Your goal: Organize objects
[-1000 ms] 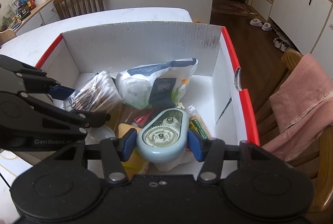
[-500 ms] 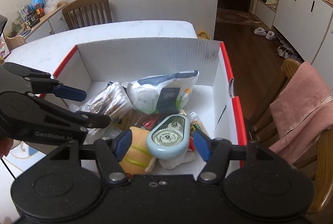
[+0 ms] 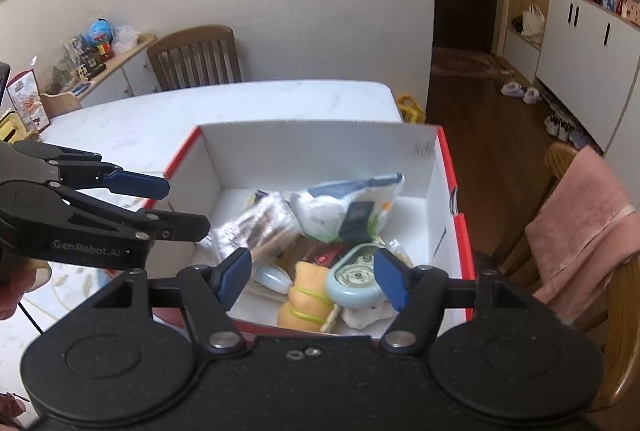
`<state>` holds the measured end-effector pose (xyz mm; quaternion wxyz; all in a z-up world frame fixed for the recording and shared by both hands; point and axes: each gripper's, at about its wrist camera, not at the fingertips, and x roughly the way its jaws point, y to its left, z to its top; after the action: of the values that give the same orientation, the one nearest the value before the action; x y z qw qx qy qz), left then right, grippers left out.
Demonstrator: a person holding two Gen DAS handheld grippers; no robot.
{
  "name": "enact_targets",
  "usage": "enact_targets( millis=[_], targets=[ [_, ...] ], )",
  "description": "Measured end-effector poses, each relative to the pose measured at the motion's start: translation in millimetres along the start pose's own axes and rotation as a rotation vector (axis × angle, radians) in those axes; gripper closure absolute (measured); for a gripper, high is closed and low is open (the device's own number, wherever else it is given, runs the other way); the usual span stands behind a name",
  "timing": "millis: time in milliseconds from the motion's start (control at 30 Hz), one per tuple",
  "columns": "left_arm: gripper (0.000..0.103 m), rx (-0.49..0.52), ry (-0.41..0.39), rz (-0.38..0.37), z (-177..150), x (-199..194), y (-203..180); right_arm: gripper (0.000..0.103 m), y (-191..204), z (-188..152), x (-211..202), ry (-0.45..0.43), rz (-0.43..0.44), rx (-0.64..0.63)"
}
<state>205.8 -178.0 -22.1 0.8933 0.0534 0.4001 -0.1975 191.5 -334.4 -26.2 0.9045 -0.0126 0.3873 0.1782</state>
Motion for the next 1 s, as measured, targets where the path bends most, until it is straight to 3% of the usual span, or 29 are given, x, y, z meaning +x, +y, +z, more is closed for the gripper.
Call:
enact_targets(
  millis=[67, 167, 300, 500, 600, 1000],
  targets=[
    [0.042, -0.009, -0.025, -0.003, -1.8, -11.4, 1.8, 0.034, 5.0, 0.7, -6.7, -0.018, 0.004, -0.008],
    [0.030, -0.026, -0.057, -0.010, -4.8, -26.1, 5.0, 0.030, 12.5, 0.3, -15.4, -0.047, 0.010, -0.018],
    [0.026, -0.049, -0.088, -0.015, -9.1, -43.1, 9.2, 0.027, 21.3, -1.2, -24.9, -0.079, 0.005, -0.032],
    [0.017, -0.081, -0.110, -0.017, -15.4, -60.6, 16.2, 0.015, 27.6, -5.2, -39.1, -0.125, 0.029, -0.017],
    [0.000, -0.091, -0.122, -0.023, -19.2, -67.4, 18.5, 0.009, 29.7, -8.0, -44.8, -0.149, 0.028, -0.002],
    [0.000, -0.072, -0.149, -0.058, -33.9, -86.4, 10.6, 0.003, 43.1, -23.7, -65.8, -0.213, -0.006, 0.038]
  ],
)
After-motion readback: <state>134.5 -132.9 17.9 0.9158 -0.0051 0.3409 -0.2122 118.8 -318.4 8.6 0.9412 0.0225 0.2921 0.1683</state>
